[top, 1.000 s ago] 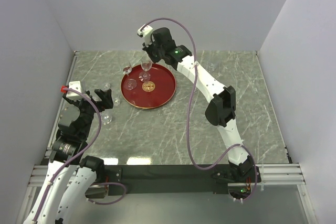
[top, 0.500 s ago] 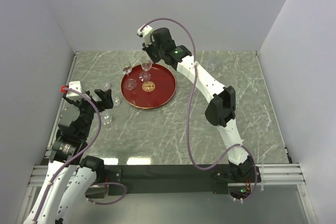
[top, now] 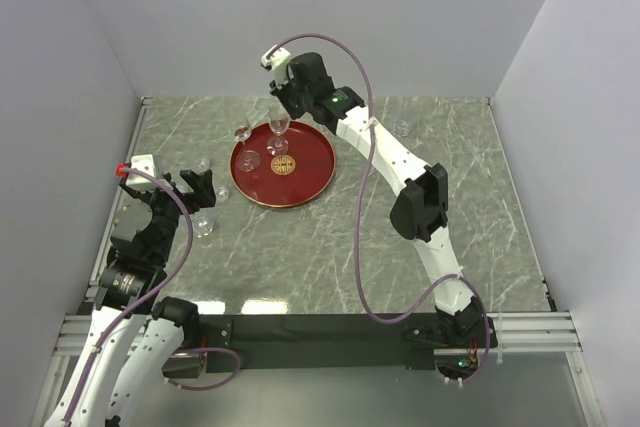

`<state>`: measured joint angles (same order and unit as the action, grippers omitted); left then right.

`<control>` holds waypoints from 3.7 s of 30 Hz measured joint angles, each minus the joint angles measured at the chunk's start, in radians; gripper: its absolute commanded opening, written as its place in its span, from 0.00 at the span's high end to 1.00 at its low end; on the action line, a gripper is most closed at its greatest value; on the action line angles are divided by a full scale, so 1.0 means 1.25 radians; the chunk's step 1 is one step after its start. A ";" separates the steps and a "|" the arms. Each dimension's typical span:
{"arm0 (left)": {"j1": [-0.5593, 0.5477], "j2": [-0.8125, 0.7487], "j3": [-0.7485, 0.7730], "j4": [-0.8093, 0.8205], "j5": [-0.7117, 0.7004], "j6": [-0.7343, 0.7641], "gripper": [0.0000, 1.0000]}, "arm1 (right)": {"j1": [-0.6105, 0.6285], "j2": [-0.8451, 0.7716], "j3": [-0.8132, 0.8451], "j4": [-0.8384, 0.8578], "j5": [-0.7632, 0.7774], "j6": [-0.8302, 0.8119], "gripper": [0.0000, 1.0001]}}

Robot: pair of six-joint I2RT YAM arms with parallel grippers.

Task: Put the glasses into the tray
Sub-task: Place the glass into the tray, then grab a glass with a robot arm

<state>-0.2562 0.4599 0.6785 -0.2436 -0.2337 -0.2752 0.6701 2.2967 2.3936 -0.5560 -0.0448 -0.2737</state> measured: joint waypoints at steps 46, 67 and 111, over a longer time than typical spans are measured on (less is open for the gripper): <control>0.001 0.007 0.000 0.000 -0.001 0.000 0.01 | 0.000 0.027 0.048 0.049 0.003 -0.005 0.52; 0.001 0.013 -0.002 0.000 -0.024 -0.001 0.01 | 0.000 -0.101 -0.009 0.006 -0.001 -0.020 0.52; 0.001 0.058 0.083 -0.254 0.057 -0.365 0.01 | -0.410 -1.110 -1.201 0.147 -0.443 0.026 0.46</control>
<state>-0.2554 0.5327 0.7818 -0.5613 -0.1623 -0.7319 0.1581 0.9096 0.8928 -0.3717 -0.5987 -0.2413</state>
